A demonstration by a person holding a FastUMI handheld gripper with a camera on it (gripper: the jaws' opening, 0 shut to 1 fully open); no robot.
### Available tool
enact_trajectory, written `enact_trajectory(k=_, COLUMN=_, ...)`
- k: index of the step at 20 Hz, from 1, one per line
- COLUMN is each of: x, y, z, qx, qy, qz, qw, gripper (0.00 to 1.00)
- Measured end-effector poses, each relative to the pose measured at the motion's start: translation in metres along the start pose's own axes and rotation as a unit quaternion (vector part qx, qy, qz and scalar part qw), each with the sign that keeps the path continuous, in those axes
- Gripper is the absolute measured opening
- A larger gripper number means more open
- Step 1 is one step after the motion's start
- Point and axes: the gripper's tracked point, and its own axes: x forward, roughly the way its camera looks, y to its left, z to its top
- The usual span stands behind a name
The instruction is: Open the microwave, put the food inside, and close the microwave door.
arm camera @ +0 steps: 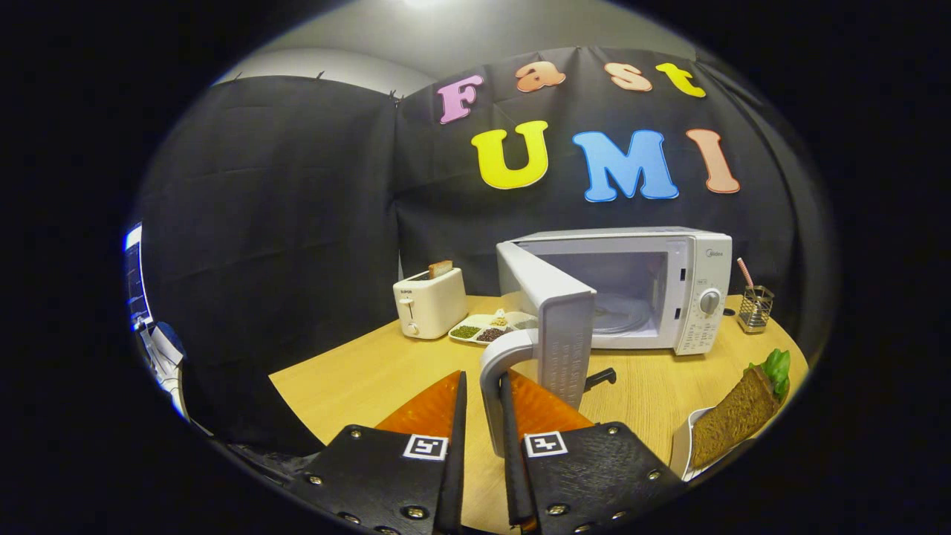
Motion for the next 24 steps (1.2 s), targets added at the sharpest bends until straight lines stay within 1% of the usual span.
enact_trajectory(k=2, x=0.000, y=0.016, z=-0.002, qx=0.011, qy=0.003, qz=0.015, qw=1.000, gripper=0.23)
enact_trajectory(k=4, x=0.002, y=0.033, z=-0.002, qx=0.010, qy=0.004, qz=0.034, qw=0.999, gripper=0.23)
enact_trajectory(k=9, x=0.011, y=0.069, z=-0.002, qx=0.004, qy=0.002, qz=0.057, qw=0.998, gripper=0.22)
enact_trajectory(k=11, x=0.018, y=0.087, z=-0.004, qx=0.004, qy=0.000, qz=0.075, qw=0.997, gripper=0.21)
enact_trajectory(k=12, x=0.021, y=0.096, z=-0.003, qx=0.005, qy=-0.003, qz=0.090, qw=0.996, gripper=0.20)
enact_trajectory(k=13, x=0.026, y=0.105, z=-0.002, qx=0.008, qy=-0.006, qz=0.103, qw=0.995, gripper=0.16)
enact_trajectory(k=17, x=0.044, y=0.144, z=-0.002, qx=-0.013, qy=-0.009, qz=0.144, qw=0.989, gripper=0.16)
enact_trajectory(k=22, x=0.063, y=0.176, z=-0.001, qx=-0.047, qy=-0.020, qz=0.175, qw=0.983, gripper=0.17)
enact_trajectory(k=24, x=0.070, y=0.187, z=0.000, qx=-0.041, qy=-0.018, qz=0.194, qw=0.980, gripper=0.17)
